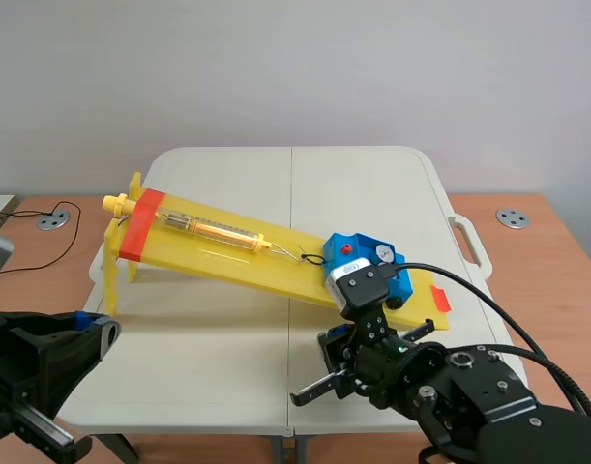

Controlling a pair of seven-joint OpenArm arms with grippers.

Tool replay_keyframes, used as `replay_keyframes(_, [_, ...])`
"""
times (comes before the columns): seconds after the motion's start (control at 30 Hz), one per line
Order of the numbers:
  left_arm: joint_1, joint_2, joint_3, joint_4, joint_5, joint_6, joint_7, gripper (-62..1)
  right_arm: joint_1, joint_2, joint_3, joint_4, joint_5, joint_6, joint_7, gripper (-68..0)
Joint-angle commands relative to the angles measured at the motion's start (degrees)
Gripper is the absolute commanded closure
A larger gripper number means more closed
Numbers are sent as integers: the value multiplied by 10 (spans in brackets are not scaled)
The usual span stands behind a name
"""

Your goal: Place the four metal weights on the blue cart on the ramp.

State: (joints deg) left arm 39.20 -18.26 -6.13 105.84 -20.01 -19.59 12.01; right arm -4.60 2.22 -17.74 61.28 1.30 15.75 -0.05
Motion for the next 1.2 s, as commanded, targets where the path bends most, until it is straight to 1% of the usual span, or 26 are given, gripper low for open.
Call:
replay_keyframes(0.0, [-3,5,-7,35,-43,-12,-61,-51,46,-11,-3,12,12,-25,19,-43])
replay_keyframes(0.07, [-3,5,-7,35,-43,-12,-61,-51,46,-6,-3,12,12,-29,8,-7])
replay_keyframes(0.13, [-3,5,-7,35,-43,-12,-61,-51,46,-1,-3,12,3,-29,3,-6])
replay_keyframes(0.23, [-3,5,-7,35,-43,-12,-61,-51,45,12,-3,19,4,-28,2,-6])
replay_keyframes(0.3, [-3,5,-7,35,-43,-12,-61,-51,38,23,-3,39,4,-19,0,-6])
replay_keyframes(0.4, [-3,5,-7,35,-43,-12,-61,-51,12,49,-3,96,14,-7,-9,-6])
replay_keyframes(0.53, [-3,5,-7,35,-43,-12,-61,-51,-37,92,-3,189,54,-7,-24,-6])
replay_keyframes(0.7, [-3,4,-7,35,-43,-12,-61,-51,-103,140,-2,298,74,-7,-41,-6])
replay_keyframes(0.8, [-3,5,-7,35,-43,-12,-61,-51,-139,161,3,355,92,-7,-47,-6])
replay_keyframes(0.87, [-3,5,-7,35,-43,-12,-61,-51,-160,165,16,389,105,-7,-52,-6])
replay_keyframes(0.93, [-3,5,-7,35,-43,-12,-61,-51,-177,165,36,420,126,-7,-57,-6])
replay_keyframes(1.0, [-3,5,-7,35,-43,-12,-61,-51,-187,165,57,449,163,-6,-63,-6])
replay_keyframes(1.07, [-3,5,-7,35,-43,-12,-61,-51,-191,165,79,471,201,6,-70,-6])
replay_keyframes(1.17, [-3,5,-7,35,-43,-12,-61,-51,-191,158,112,491,252,10,-74,-6])
